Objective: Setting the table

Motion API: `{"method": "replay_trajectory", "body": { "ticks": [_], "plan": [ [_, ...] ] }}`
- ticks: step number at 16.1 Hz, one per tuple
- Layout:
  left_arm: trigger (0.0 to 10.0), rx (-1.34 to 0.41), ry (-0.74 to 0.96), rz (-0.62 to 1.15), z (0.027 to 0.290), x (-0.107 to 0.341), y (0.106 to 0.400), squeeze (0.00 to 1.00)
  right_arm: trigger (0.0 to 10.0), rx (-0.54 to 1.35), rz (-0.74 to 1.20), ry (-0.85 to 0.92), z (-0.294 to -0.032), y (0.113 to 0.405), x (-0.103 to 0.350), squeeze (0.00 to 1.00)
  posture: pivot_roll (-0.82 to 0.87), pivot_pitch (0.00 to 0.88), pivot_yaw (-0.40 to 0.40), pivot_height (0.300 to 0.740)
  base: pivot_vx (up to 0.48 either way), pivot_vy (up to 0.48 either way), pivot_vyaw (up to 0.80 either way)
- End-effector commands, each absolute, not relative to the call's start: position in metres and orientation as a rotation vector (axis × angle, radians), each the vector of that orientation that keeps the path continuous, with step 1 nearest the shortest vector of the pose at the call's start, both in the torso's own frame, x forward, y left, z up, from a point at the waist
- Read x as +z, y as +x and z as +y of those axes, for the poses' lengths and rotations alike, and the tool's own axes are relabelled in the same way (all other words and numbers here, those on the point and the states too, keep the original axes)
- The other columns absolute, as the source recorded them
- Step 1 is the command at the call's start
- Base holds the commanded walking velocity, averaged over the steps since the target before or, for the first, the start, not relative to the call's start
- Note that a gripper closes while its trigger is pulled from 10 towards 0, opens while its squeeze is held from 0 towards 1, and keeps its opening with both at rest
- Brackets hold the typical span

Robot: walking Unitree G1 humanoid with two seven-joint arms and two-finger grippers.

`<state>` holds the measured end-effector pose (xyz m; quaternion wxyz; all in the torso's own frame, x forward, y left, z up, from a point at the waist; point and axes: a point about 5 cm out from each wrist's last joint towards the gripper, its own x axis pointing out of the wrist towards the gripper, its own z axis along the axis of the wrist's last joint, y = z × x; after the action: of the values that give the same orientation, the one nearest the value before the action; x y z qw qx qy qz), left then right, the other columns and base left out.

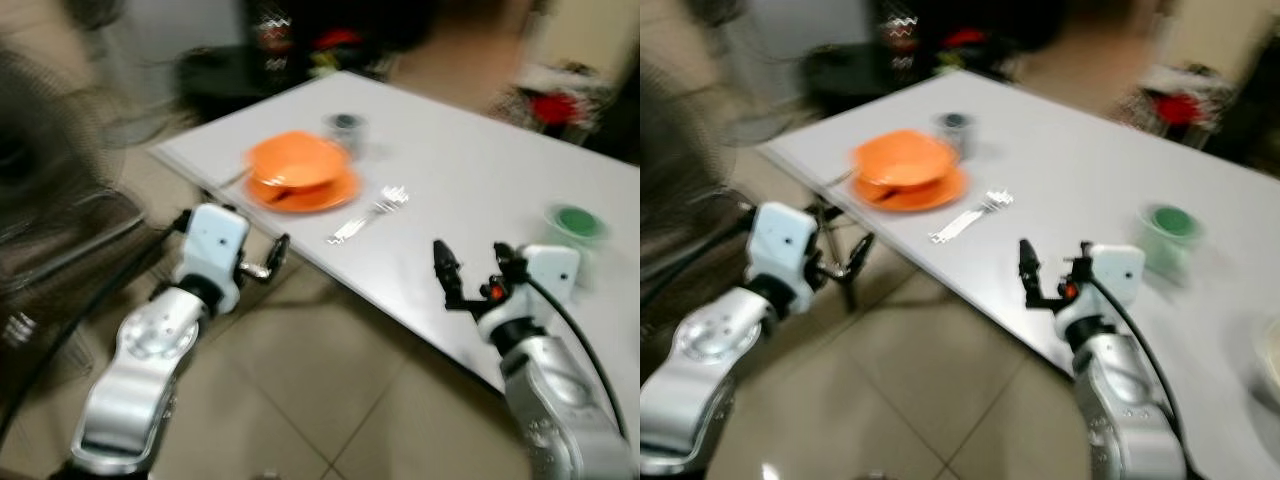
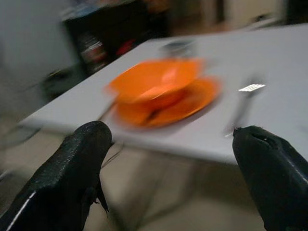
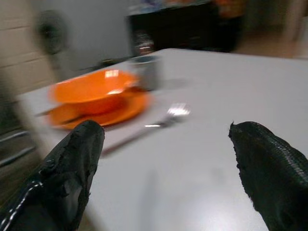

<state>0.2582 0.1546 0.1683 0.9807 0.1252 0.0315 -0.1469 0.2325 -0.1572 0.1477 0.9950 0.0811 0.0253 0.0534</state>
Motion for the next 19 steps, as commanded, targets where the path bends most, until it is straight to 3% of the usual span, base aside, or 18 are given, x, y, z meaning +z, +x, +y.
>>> {"method": "replay_trajectory", "body": {
  "ticks": [1,19],
  "plan": [
    [10.0,-0.284,0.240,0.060,0.154,0.170,0.260,0.00,10.0,0.083,0.058,0.163,-0.162,0.232,0.145,1.00,0.04,0.000,-0.012,0.740,0.000,0.000,0.80],
    [10.0,-0.267,0.264,0.069,0.155,0.170,0.259,0.00,10.0,0.170,0.114,0.235,-0.145,0.224,0.135,1.00,0.06,0.000,-0.005,0.740,0.000,0.000,0.80]
  ]
}}
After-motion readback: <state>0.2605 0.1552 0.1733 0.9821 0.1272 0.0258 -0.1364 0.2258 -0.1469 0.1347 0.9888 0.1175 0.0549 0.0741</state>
